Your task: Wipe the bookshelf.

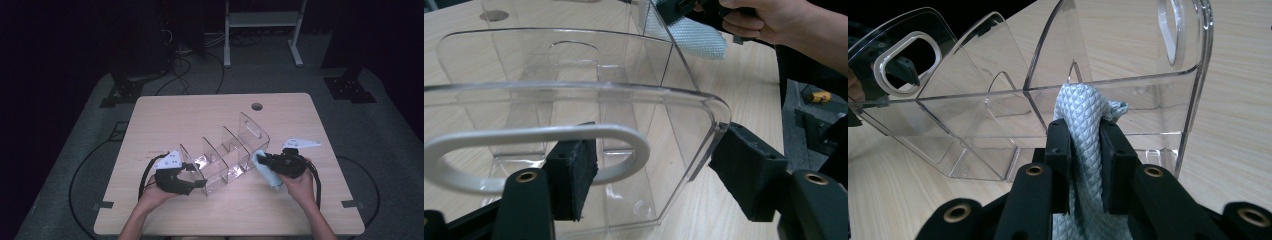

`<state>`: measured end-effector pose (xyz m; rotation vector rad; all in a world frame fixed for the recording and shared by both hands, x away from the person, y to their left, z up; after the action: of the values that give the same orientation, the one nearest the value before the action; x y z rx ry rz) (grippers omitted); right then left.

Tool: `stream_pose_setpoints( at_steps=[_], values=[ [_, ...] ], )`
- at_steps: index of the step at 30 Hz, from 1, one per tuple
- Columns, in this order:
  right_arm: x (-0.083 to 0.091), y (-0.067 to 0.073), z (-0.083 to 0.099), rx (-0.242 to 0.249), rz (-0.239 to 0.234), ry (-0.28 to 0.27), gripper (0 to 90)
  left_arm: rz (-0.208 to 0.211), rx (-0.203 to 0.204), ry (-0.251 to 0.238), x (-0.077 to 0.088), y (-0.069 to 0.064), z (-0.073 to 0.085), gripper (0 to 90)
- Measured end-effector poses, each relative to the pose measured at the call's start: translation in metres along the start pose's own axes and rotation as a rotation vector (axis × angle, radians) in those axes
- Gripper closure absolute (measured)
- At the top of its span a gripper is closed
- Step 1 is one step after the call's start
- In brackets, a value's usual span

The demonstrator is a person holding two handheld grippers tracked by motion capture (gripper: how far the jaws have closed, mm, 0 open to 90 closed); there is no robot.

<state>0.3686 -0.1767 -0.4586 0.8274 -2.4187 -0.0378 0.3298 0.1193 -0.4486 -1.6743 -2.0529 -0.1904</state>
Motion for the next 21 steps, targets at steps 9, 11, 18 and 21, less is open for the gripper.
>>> stream_pose_setpoints(
  at_steps=[9,11,18,21],
  values=[
    [0.001,0.0,0.001,0.0,0.002,0.003,76.7,-0.061,0.0,-0.013,0.023,0.007,0.0,28.4],
    [0.0,-0.001,0.001,0.001,0.004,0.005,76.7,-0.084,0.0,-0.015,0.028,0.011,-0.001,28.1],
    [0.001,-0.002,0.002,0.001,0.006,0.003,76.7,-0.185,0.018,0.001,0.039,0.033,0.0,26.1],
    [0.0,-0.002,0.002,0.0,0.008,0.001,76.7,-0.219,0.036,-0.005,0.041,0.044,0.0,25.3]
  ],
)
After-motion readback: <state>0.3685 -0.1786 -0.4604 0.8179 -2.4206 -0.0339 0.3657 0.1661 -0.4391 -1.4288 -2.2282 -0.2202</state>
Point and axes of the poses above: each handheld gripper's, and its own axes: x roughly backward along the jaws, z roughly out of its underside, y roughly to its left, the point moved 6 cm from there along -x, roughly forward along the jaws, and after that the axes turned 10 degrees about z, right-handed, at the moved point
